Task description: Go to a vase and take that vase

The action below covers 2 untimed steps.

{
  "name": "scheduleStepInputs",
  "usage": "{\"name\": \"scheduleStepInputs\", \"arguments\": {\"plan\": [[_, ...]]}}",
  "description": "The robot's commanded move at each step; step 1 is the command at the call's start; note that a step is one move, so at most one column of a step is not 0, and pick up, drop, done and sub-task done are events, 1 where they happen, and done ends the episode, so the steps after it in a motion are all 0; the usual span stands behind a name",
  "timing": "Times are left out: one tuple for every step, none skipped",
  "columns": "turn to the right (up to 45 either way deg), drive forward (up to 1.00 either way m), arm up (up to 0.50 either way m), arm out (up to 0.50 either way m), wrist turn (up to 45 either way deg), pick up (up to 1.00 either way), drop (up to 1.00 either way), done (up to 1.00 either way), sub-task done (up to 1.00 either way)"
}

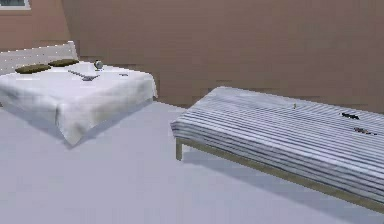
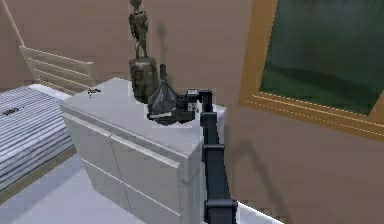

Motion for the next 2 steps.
{"name": "scheduleStepInputs", "arguments": {"plan": [[0.0, 0.00, 0.10, 0.00, 0.0, 0.00, 0.00, 0.00, 0.00], [0.0, 0.00, 0.00, 0.00, 0.0, 0.00, 0.00, 1.00, 0.00]]}}
